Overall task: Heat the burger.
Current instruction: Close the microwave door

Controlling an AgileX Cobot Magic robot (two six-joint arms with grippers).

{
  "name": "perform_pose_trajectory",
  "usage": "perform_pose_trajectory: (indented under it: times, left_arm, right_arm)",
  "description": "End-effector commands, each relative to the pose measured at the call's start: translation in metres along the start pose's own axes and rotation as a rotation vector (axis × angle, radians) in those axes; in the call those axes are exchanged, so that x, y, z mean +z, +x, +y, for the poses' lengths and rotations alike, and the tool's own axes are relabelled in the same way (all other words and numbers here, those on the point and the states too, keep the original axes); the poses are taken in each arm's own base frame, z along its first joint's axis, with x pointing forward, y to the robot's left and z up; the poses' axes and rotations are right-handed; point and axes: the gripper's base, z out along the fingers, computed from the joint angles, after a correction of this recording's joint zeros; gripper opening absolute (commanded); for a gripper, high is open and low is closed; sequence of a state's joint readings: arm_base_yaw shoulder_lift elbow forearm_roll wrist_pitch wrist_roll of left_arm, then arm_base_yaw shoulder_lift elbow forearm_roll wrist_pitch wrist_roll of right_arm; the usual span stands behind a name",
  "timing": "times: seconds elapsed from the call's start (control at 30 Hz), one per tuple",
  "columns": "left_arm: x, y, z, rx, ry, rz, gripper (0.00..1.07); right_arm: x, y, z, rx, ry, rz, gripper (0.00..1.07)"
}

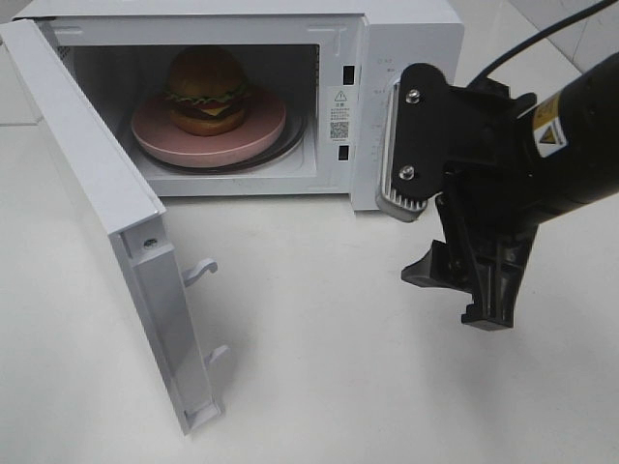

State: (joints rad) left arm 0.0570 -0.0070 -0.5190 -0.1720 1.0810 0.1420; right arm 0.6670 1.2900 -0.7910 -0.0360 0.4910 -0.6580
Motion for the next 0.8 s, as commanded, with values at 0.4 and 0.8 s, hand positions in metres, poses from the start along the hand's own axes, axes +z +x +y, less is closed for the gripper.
perform_pose_trajectory:
  times: [0.4,0.8]
  left_arm:
    - [-0.002,0.001,-0.001,-0.008,0.002,-0.021,0.98]
    - [-0.002,0.001,-0.001,-0.008,0.002,-0.021,0.98]
  right_arm:
    - [-0.059,0.024,0.018,0.475,-0.017,0.046,0.73]
    - [-0.083,0.042,0.031,0.572,-0.05,0.142,0.73]
